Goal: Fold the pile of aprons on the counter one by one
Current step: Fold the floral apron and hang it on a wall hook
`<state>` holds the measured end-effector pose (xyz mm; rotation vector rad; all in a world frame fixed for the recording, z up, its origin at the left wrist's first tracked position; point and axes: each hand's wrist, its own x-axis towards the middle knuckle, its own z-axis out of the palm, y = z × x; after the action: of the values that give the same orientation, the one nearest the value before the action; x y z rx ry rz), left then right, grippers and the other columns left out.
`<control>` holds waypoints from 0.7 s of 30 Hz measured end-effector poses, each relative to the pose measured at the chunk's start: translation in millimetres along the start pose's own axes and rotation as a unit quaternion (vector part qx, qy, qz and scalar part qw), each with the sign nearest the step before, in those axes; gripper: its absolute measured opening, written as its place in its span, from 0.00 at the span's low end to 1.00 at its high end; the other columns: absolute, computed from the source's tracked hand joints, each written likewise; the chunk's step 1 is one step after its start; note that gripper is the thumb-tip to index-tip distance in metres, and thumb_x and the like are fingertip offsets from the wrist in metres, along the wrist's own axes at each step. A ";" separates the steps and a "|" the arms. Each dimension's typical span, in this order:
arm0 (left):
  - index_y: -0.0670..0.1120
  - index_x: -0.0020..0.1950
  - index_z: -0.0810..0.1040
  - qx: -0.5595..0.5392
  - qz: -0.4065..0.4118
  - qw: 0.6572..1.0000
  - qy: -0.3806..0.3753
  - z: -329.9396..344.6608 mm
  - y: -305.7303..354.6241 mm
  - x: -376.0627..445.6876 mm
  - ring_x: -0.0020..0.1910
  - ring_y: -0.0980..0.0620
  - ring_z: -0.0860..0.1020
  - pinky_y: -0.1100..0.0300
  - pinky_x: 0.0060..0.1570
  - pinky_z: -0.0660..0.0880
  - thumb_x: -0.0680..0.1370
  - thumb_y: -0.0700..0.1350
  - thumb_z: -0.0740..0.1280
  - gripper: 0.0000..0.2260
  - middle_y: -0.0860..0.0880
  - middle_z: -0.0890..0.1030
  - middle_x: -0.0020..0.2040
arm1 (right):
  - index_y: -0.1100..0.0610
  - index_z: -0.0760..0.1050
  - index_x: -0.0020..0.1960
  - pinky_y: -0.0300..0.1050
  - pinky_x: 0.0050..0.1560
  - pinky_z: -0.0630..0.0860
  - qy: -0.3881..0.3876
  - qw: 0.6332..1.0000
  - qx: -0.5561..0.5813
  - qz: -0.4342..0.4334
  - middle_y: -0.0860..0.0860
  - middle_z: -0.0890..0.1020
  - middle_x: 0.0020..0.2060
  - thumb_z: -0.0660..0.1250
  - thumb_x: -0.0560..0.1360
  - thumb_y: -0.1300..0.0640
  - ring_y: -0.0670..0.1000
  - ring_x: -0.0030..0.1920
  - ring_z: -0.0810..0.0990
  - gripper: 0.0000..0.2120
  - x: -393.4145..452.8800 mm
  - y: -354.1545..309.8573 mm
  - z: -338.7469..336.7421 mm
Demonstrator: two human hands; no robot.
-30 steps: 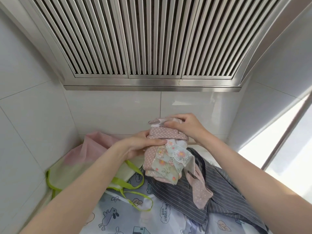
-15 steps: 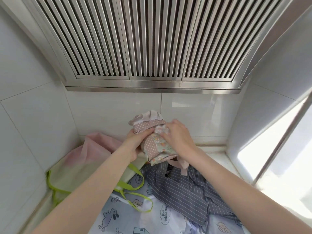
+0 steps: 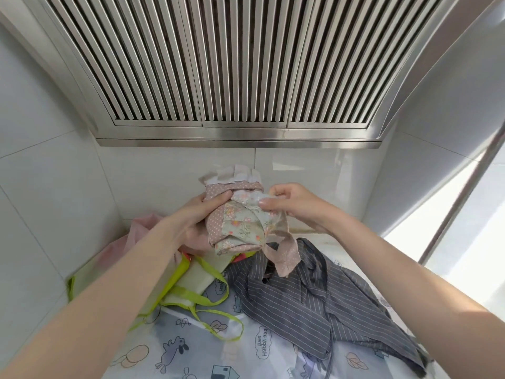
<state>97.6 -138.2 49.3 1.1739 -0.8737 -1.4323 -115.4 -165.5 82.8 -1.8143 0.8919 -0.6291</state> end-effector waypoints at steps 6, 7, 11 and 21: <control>0.39 0.59 0.77 -0.028 -0.057 0.998 -0.018 -11.0 0.6 -4.9 0.41 0.46 0.84 0.57 0.32 0.80 0.67 0.52 0.71 0.25 0.41 0.84 0.46 | 0.47 0.64 0.66 0.47 0.65 0.67 -0.044 0.964 -0.249 0.085 0.49 0.69 0.62 0.76 0.67 0.52 0.49 0.59 0.70 0.31 -2.9 15.6 -14.7; 0.38 0.54 0.80 -0.052 -0.064 0.996 -0.044 -12.1 2.4 -7.1 0.39 0.45 0.84 0.56 0.30 0.79 0.63 0.53 0.76 0.25 0.40 0.84 0.45 | 0.48 0.60 0.70 0.48 0.67 0.66 -0.036 0.959 -0.260 0.105 0.50 0.67 0.63 0.76 0.68 0.51 0.50 0.62 0.68 0.36 -4.6 21.9 -14.4; 0.39 0.42 0.86 -0.093 -0.056 0.988 -0.107 -17.9 3.4 -7.1 0.41 0.45 0.84 0.55 0.31 0.79 0.46 0.53 0.84 0.30 0.39 0.84 0.47 | 0.52 0.65 0.69 0.46 0.65 0.69 -0.075 0.980 -0.134 0.126 0.51 0.73 0.64 0.71 0.73 0.56 0.50 0.62 0.72 0.27 -2.5 50.4 -0.8; 0.43 0.62 0.73 0.138 -0.042 0.989 -0.017 -0.5 -6.1 -3.0 0.46 0.50 0.81 0.59 0.40 0.79 0.73 0.41 0.70 0.18 0.45 0.82 0.51 | 0.61 0.79 0.46 0.35 0.30 0.72 0.227 0.971 -0.017 -0.069 0.50 0.79 0.36 0.56 0.71 0.76 0.47 0.35 0.77 0.17 26.3 -24.3 -3.8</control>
<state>96.5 -134.1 44.0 1.4092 -1.0824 -1.4333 -95.4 -182.6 107.5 -1.8049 1.0835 -1.1549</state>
